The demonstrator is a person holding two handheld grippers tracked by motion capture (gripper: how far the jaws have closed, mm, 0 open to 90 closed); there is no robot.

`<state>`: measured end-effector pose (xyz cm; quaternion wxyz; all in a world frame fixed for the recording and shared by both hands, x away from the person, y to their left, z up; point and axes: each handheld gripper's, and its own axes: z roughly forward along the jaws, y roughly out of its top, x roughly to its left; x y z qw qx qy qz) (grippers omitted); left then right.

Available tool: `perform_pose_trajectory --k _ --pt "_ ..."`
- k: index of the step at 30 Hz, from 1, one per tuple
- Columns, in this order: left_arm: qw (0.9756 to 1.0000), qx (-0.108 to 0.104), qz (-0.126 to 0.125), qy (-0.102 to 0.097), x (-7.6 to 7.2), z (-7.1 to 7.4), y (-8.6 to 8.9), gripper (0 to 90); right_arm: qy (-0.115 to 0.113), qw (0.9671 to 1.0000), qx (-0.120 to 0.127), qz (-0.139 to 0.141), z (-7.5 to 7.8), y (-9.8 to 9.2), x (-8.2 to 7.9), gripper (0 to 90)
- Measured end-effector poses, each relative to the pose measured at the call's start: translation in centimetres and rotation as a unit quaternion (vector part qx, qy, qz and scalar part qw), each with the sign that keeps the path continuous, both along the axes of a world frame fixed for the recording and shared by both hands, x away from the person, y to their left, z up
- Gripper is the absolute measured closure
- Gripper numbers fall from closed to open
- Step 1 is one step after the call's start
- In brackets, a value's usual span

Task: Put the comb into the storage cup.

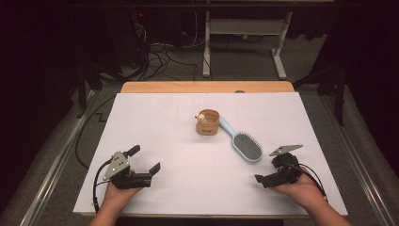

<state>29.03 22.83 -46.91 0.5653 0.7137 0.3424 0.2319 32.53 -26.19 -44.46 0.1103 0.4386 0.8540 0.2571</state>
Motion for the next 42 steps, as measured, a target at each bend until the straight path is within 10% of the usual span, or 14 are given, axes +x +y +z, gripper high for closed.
perform_pose_trajectory --k 42 --pt "0.9998 0.002 -0.002 -0.021 -0.3 0.1 -0.1 0.1 0.005 0.9989 -0.028 0.037 0.8 4.3 7.8 0.0"
